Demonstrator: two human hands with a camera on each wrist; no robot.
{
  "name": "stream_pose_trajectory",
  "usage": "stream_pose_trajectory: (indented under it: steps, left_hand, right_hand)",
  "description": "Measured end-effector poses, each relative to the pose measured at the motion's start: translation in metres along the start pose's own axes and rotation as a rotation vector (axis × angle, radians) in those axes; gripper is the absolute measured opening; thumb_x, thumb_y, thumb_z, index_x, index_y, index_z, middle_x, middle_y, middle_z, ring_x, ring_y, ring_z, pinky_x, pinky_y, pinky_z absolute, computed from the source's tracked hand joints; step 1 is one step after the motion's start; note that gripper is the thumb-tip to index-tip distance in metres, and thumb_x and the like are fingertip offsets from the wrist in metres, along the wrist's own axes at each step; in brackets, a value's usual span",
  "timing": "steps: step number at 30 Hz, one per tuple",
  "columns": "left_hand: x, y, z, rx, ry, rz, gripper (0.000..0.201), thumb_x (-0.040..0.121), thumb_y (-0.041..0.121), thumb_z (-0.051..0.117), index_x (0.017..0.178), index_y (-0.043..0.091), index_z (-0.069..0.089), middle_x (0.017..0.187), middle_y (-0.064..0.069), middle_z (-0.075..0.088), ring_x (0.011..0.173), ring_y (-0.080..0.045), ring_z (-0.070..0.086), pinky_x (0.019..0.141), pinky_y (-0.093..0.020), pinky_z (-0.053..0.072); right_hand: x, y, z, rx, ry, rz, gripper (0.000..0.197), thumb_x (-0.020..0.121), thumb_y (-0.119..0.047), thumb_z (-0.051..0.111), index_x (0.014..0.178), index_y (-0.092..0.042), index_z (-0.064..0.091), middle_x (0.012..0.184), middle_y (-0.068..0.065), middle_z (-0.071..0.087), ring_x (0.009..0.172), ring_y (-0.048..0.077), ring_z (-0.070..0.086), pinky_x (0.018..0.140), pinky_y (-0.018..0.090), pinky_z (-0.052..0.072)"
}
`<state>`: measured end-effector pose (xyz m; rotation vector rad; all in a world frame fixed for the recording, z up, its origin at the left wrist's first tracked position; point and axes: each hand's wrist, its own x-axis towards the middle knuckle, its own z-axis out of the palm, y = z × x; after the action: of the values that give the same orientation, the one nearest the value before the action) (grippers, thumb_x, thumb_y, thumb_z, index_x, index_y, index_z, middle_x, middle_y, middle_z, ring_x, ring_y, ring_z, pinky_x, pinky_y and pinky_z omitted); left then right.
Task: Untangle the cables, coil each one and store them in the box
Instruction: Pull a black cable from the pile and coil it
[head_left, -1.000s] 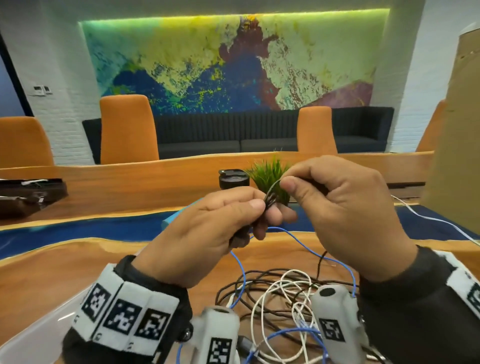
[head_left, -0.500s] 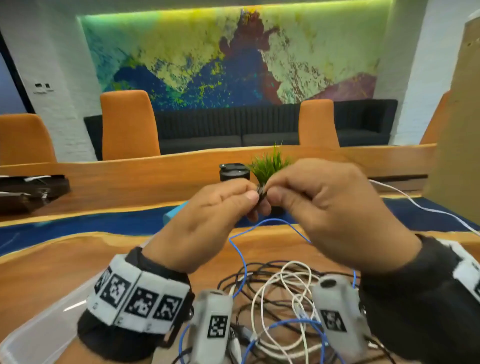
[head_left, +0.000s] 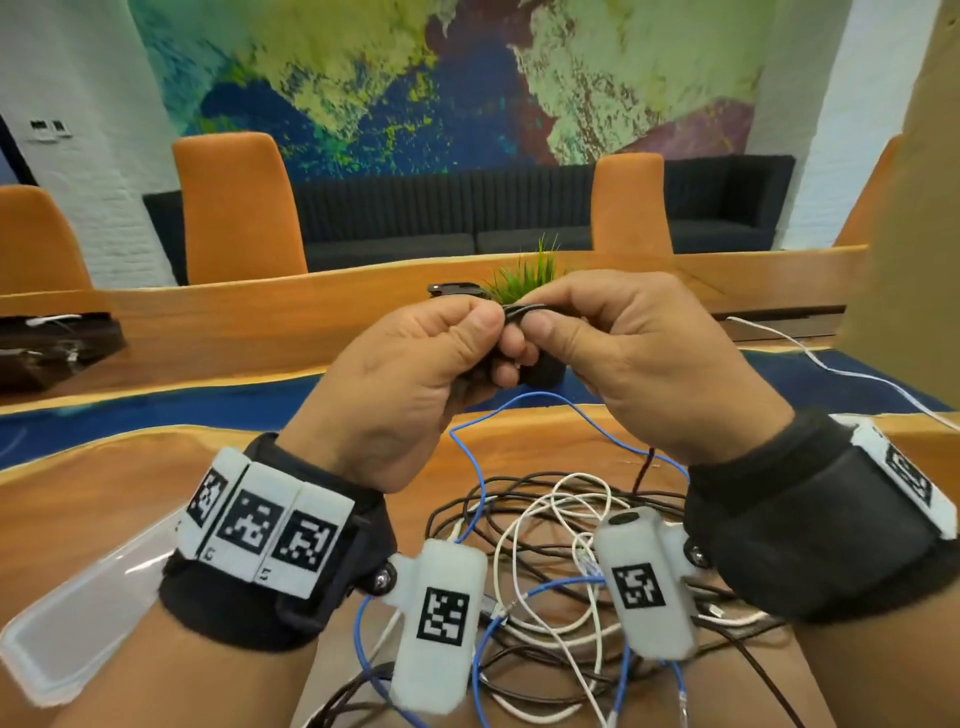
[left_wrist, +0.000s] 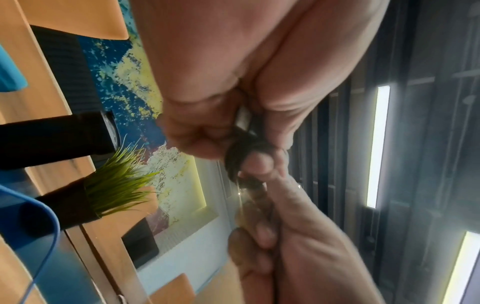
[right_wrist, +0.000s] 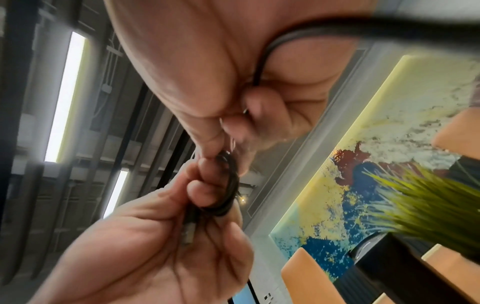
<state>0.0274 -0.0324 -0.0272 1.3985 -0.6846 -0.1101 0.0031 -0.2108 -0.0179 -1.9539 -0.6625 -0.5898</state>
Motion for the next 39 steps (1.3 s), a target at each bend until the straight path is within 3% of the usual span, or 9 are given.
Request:
stream_pose_trajectory:
  steps: [5, 9, 11, 17, 23, 28, 33, 36, 39]
  left_hand:
    - [-0.001, 0.001, 0.011, 0.334, 0.133, 0.102, 0.033, 0.105, 0.023, 0.042, 0.081, 0.013, 0.062, 0.073, 0.001, 0.06, 0.068, -0.003, 0.053, 0.063, -0.011, 0.042]
    - [-0.001, -0.006, 0.013, 0.573, 0.258, 0.269, 0.033, 0.102, 0.034, 0.047, 0.077, 0.018, 0.062, 0.07, 0.003, 0.063, 0.072, -0.017, 0.059, 0.07, -0.031, 0.049]
    - [-0.002, -0.006, 0.016, 0.618, 0.294, 0.31, 0.018, 0.102, 0.028, 0.051, 0.089, 0.019, 0.06, 0.071, 0.005, 0.064, 0.071, -0.007, 0.06, 0.068, -0.02, 0.047]
    - [-0.003, 0.005, 0.004, 0.597, 0.152, 0.239, 0.01, 0.092, 0.012, 0.067, 0.099, 0.016, 0.061, 0.083, 0.001, 0.075, 0.081, -0.008, 0.072, 0.076, -0.029, 0.057]
    - [-0.001, 0.011, -0.016, 0.654, 0.26, 0.179, 0.008, 0.093, 0.006, 0.065, 0.09, 0.014, 0.067, 0.072, -0.002, 0.072, 0.064, -0.015, 0.067, 0.058, -0.028, 0.057]
    - [-0.002, 0.014, -0.028, 0.62, 0.298, 0.141, 0.012, 0.095, 0.005, 0.062, 0.093, 0.015, 0.068, 0.075, -0.003, 0.071, 0.063, -0.018, 0.067, 0.059, -0.029, 0.059]
    - [-0.004, 0.011, -0.009, 0.399, 0.192, 0.088, 0.011, 0.095, 0.001, 0.059, 0.093, 0.008, 0.067, 0.07, -0.004, 0.07, 0.058, -0.015, 0.061, 0.054, -0.023, 0.053]
    - [-0.004, 0.008, 0.0, 0.297, 0.144, 0.067, 0.013, 0.095, -0.002, 0.058, 0.09, 0.007, 0.065, 0.067, -0.002, 0.068, 0.055, -0.013, 0.059, 0.051, -0.021, 0.051]
    - [-0.004, 0.007, 0.005, 0.244, 0.116, 0.074, 0.013, 0.095, -0.003, 0.057, 0.09, 0.008, 0.064, 0.069, -0.004, 0.068, 0.061, -0.016, 0.06, 0.052, -0.022, 0.051]
  right_hand:
    - [-0.001, 0.001, 0.002, -0.186, 0.084, 0.016, 0.015, 0.095, -0.018, 0.059, 0.091, -0.018, 0.074, 0.08, -0.009, 0.07, 0.079, 0.009, 0.063, 0.074, 0.032, 0.051]
    - [-0.002, -0.002, 0.006, -0.266, 0.106, 0.033, 0.016, 0.097, -0.022, 0.058, 0.092, -0.023, 0.073, 0.081, -0.011, 0.068, 0.081, 0.007, 0.061, 0.072, 0.026, 0.049]
    - [-0.002, -0.003, 0.004, -0.279, 0.121, 0.041, 0.016, 0.097, -0.022, 0.058, 0.092, -0.023, 0.073, 0.08, -0.009, 0.068, 0.08, 0.008, 0.06, 0.071, 0.028, 0.048]
    - [-0.001, -0.002, 0.002, -0.23, 0.144, 0.098, 0.017, 0.095, -0.019, 0.06, 0.089, -0.017, 0.075, 0.078, 0.001, 0.069, 0.076, 0.016, 0.061, 0.07, 0.041, 0.05]
    - [-0.004, -0.007, -0.002, -0.019, 0.057, 0.15, 0.019, 0.089, -0.014, 0.068, 0.107, -0.019, 0.073, 0.079, -0.009, 0.069, 0.061, -0.006, 0.061, 0.054, 0.007, 0.043]
    - [-0.003, 0.006, -0.009, -0.476, 0.13, 0.054, 0.014, 0.092, -0.02, 0.064, 0.097, -0.027, 0.076, 0.087, -0.015, 0.068, 0.085, 0.004, 0.062, 0.077, 0.021, 0.05]
    - [-0.004, 0.013, 0.001, -0.768, 0.105, 0.069, 0.013, 0.093, -0.026, 0.058, 0.093, -0.027, 0.071, 0.088, -0.006, 0.059, 0.088, 0.017, 0.052, 0.075, 0.037, 0.047]
    - [-0.003, 0.012, 0.002, -0.652, 0.218, 0.112, 0.011, 0.093, -0.019, 0.059, 0.087, -0.024, 0.067, 0.084, -0.004, 0.062, 0.082, 0.018, 0.057, 0.071, 0.033, 0.048]
    - [-0.001, 0.003, 0.004, -0.119, 0.334, 0.254, 0.013, 0.092, -0.008, 0.062, 0.085, -0.016, 0.068, 0.075, 0.001, 0.068, 0.067, 0.012, 0.066, 0.059, 0.027, 0.055]
